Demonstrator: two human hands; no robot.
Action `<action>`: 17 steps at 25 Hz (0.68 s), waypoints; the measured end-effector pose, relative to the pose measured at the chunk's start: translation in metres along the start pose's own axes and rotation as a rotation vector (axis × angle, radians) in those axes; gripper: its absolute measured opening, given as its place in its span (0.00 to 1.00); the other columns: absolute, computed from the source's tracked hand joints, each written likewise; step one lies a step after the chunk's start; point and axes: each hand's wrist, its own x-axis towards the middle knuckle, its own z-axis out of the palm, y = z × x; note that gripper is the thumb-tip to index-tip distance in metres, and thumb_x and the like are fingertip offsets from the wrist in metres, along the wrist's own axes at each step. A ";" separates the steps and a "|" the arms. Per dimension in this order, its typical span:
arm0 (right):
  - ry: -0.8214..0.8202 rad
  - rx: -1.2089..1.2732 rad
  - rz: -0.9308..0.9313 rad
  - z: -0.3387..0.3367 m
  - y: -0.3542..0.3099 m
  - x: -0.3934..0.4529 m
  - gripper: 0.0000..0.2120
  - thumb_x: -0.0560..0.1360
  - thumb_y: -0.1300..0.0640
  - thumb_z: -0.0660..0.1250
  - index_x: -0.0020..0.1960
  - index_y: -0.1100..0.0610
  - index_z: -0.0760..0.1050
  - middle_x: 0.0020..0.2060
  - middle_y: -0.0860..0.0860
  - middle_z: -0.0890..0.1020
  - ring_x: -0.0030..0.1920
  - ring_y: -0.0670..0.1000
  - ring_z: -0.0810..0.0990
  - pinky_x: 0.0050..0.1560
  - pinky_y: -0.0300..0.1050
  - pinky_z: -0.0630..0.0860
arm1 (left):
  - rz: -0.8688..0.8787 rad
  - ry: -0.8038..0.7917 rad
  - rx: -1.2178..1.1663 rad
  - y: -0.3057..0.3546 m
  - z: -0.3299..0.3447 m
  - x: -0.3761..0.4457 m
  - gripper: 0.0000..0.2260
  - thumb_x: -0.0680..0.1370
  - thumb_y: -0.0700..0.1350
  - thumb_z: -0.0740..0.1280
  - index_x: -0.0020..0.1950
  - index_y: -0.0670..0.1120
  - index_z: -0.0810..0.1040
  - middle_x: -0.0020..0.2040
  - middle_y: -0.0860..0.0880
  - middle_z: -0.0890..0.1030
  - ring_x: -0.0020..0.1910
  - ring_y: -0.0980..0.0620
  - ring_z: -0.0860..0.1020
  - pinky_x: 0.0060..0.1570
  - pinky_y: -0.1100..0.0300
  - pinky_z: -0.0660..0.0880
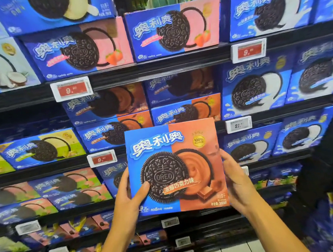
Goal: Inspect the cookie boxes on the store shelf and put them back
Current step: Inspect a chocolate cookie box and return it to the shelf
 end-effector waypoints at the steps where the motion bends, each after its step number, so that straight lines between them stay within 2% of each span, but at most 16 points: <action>1: 0.057 -0.041 -0.029 -0.008 0.006 0.000 0.29 0.73 0.50 0.75 0.71 0.56 0.73 0.63 0.62 0.81 0.60 0.60 0.82 0.59 0.57 0.80 | 0.016 0.029 0.034 -0.008 0.000 -0.003 0.30 0.69 0.43 0.78 0.68 0.59 0.73 0.61 0.54 0.83 0.58 0.52 0.82 0.50 0.60 0.81; 3: 0.122 -0.140 -0.043 -0.026 0.020 -0.003 0.20 0.77 0.55 0.71 0.68 0.54 0.76 0.63 0.60 0.82 0.60 0.58 0.82 0.58 0.52 0.81 | 0.012 0.059 0.100 -0.027 0.000 -0.006 0.31 0.70 0.40 0.75 0.68 0.62 0.71 0.62 0.58 0.82 0.58 0.57 0.82 0.49 0.65 0.79; 7: 0.223 -0.273 0.068 -0.053 0.044 -0.011 0.24 0.73 0.51 0.70 0.69 0.52 0.77 0.60 0.52 0.84 0.61 0.53 0.83 0.61 0.52 0.78 | -0.088 0.070 0.220 -0.066 0.005 -0.007 0.36 0.73 0.32 0.73 0.73 0.59 0.67 0.67 0.55 0.78 0.61 0.57 0.80 0.53 0.66 0.78; 10: 0.270 -0.379 0.103 -0.064 0.050 -0.012 0.25 0.69 0.53 0.74 0.66 0.46 0.77 0.55 0.47 0.86 0.56 0.48 0.85 0.54 0.42 0.82 | -0.155 0.065 0.253 -0.089 0.017 -0.004 0.34 0.73 0.28 0.71 0.68 0.60 0.69 0.66 0.57 0.78 0.58 0.61 0.81 0.50 0.69 0.77; 12: 0.307 -0.490 0.083 -0.069 0.049 -0.006 0.21 0.72 0.54 0.74 0.64 0.43 0.78 0.58 0.45 0.84 0.56 0.47 0.84 0.56 0.44 0.82 | -0.186 0.059 0.273 -0.101 0.029 0.004 0.31 0.74 0.28 0.70 0.66 0.58 0.70 0.66 0.56 0.77 0.58 0.63 0.80 0.51 0.69 0.77; 14: 0.326 -0.604 0.053 -0.073 0.046 0.006 0.19 0.77 0.55 0.70 0.67 0.47 0.76 0.63 0.49 0.78 0.59 0.46 0.80 0.59 0.43 0.79 | -0.224 0.049 0.283 -0.106 0.042 0.014 0.30 0.74 0.28 0.70 0.69 0.55 0.69 0.68 0.51 0.77 0.60 0.59 0.80 0.57 0.63 0.77; 16: 0.335 -0.701 0.032 -0.077 0.041 0.021 0.20 0.80 0.54 0.68 0.72 0.53 0.74 0.65 0.52 0.75 0.62 0.47 0.77 0.60 0.41 0.75 | -0.236 0.037 0.346 -0.106 0.053 0.025 0.32 0.76 0.32 0.70 0.75 0.52 0.64 0.71 0.48 0.72 0.66 0.56 0.75 0.67 0.55 0.72; 17: 0.344 -0.751 0.021 -0.080 0.040 0.028 0.21 0.80 0.54 0.67 0.73 0.54 0.73 0.65 0.53 0.74 0.64 0.50 0.76 0.63 0.43 0.73 | -0.226 0.029 0.398 -0.104 0.058 0.031 0.33 0.76 0.33 0.71 0.77 0.51 0.62 0.71 0.48 0.69 0.66 0.61 0.72 0.69 0.59 0.69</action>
